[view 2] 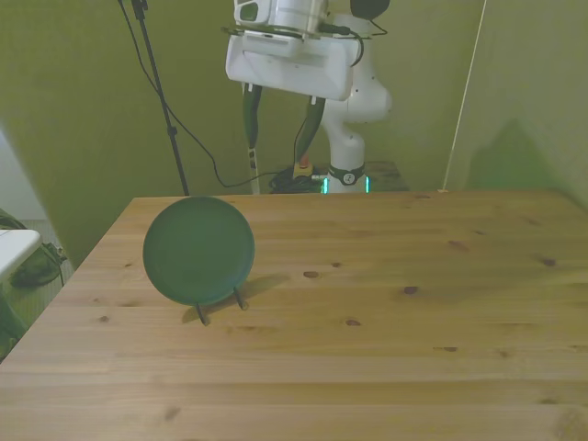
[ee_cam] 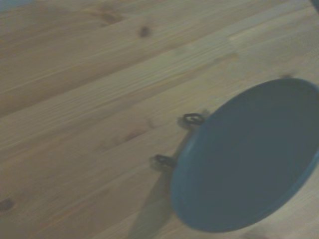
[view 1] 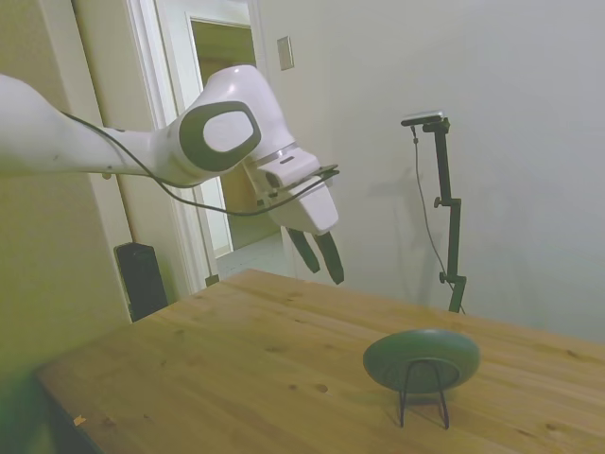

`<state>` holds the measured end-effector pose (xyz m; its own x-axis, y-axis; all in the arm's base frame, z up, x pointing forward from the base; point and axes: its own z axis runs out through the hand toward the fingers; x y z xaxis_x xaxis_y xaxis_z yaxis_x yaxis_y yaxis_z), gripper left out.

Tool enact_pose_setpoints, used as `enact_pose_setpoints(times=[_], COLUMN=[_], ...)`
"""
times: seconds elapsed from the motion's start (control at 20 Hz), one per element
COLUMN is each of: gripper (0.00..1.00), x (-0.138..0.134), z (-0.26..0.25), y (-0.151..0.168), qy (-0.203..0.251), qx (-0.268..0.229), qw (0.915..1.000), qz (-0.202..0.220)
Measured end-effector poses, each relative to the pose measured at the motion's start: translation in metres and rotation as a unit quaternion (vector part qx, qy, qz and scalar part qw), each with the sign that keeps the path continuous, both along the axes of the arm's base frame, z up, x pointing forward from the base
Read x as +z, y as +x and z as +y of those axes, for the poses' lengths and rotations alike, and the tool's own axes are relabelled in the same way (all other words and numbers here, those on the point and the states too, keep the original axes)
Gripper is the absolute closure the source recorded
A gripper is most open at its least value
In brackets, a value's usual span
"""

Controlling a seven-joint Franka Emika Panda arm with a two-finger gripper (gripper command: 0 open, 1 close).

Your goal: Unload the plate

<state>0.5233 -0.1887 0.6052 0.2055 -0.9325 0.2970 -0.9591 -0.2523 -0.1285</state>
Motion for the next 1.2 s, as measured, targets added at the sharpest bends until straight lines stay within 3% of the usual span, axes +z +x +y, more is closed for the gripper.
enact_pose_setpoints(times=[0.15, 0.5, 1.05, 1.1, 1.2], gripper=[0.00, 0.00, 0.00, 1.00, 1.00], x=[-0.002, -0.047, -0.078, -0.081, -0.087], z=[-0.039, -0.100, -0.118, -0.118, -0.118], y=[0.018, 0.048, 0.055, 0.055, 0.055], qy=[-0.007, -0.009, -0.011, -0.010, -0.010], qx=[-0.041, -0.098, -0.111, -0.110, -0.109], qw=[0.9989, 0.9912, 0.9876, 0.9876, 0.9876], qz=[0.022, 0.088, 0.111, 0.112, 0.113])
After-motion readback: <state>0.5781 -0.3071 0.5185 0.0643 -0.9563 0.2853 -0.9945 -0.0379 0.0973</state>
